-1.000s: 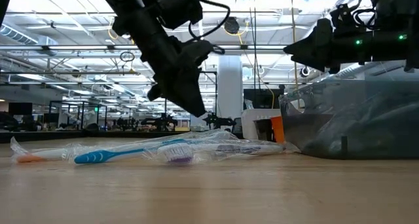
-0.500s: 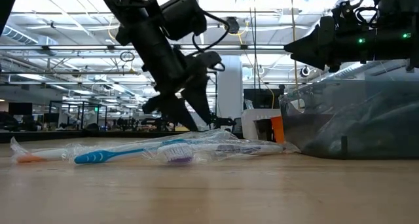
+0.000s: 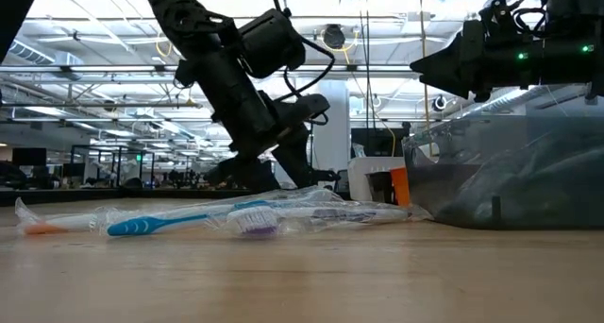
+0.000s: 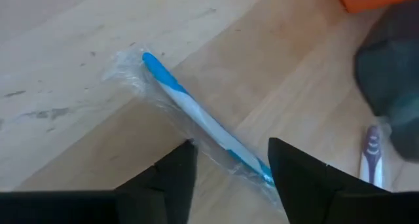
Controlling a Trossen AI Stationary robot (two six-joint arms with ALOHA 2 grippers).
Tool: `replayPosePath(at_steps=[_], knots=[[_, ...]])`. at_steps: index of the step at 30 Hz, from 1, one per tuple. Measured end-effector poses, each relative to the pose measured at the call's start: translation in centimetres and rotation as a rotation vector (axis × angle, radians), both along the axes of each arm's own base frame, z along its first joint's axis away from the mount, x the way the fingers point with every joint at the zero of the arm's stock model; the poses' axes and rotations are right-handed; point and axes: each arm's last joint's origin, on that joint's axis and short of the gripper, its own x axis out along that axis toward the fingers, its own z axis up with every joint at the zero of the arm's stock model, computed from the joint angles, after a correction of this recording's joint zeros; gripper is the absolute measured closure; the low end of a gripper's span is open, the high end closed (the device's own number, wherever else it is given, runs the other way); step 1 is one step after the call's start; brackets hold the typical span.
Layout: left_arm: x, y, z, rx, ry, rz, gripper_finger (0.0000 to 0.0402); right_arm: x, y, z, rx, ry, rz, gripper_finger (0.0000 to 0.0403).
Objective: Pick & Place Toothbrushes
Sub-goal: Put the blue toothbrush into the white bin
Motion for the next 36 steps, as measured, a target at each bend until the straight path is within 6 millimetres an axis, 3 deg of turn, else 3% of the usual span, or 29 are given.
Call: replayPosePath(at_steps=[4, 9, 11, 17, 23, 36], knots=[[-0.1, 0.5, -0.2, -0.036, 0.021, 0.029, 0.0264, 0.0, 0.0, 0.0, 0.0, -0.002, 0.0, 0.0138], [-0.1, 1.1, -0.2, -0.037, 0.017, 0.015, 0.037, 0.0, 0.0, -0.1, 0.0, 0.009, 0.001, 0.0138], [-0.1, 1.4, 0.0, -0.028, 0.009, -0.002, 0.039, 0.0, 0.0, -0.1, 0.0, 0.015, 0.001, 0.0138], [0.1, 2.3, 0.8, 0.0, -0.059, -0.006, 0.0396, 0.0, 0.0, -0.3, 0.007, 0.023, 0.003, 0.0138], [0.1, 2.5, 3.3, 0.063, -0.133, -0.058, 0.0397, 0.1, 0.0, -0.4, 0.029, 0.025, 0.01, 0.0138], [1.9, 2.3, 13.1, 0.516, -0.567, -0.239, 0.0398, 0.6, 0.3, 0.3, 0.09, -0.068, 0.185, 0.0138]])
